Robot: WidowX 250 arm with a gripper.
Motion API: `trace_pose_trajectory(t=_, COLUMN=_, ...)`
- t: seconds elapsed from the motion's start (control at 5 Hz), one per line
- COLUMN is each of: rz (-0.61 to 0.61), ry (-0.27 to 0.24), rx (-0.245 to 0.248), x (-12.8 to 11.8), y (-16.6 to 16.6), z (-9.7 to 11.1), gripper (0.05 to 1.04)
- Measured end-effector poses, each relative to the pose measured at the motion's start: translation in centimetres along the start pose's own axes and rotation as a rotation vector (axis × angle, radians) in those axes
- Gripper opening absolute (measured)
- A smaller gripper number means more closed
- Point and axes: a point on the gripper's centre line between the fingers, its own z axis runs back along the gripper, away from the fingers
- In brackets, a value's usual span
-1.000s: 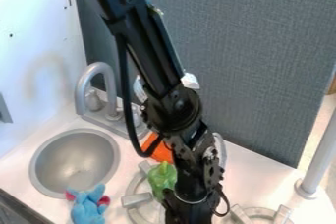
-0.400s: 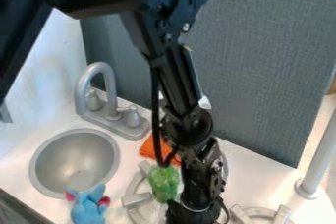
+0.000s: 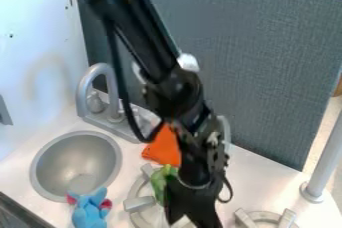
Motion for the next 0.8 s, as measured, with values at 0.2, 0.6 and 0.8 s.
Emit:
trace_pose_trajectory(t=0.2, rz=-0.016, ry=-0.056, rx=0.040, x=0.3, y=0.2, z=2.4, gripper=1.001)
trace_pose_trajectory(t=0.6, rz=0.040, ry=-0.071, rx=0.115, x=-1.0, y=4.7, z=6.9, gripper=1.001)
trace_pose_trajectory(t=0.8, rz=0.048, ry=-0.059, rx=0.085, x=-1.1, y=7.0, z=7.4, gripper=1.001)
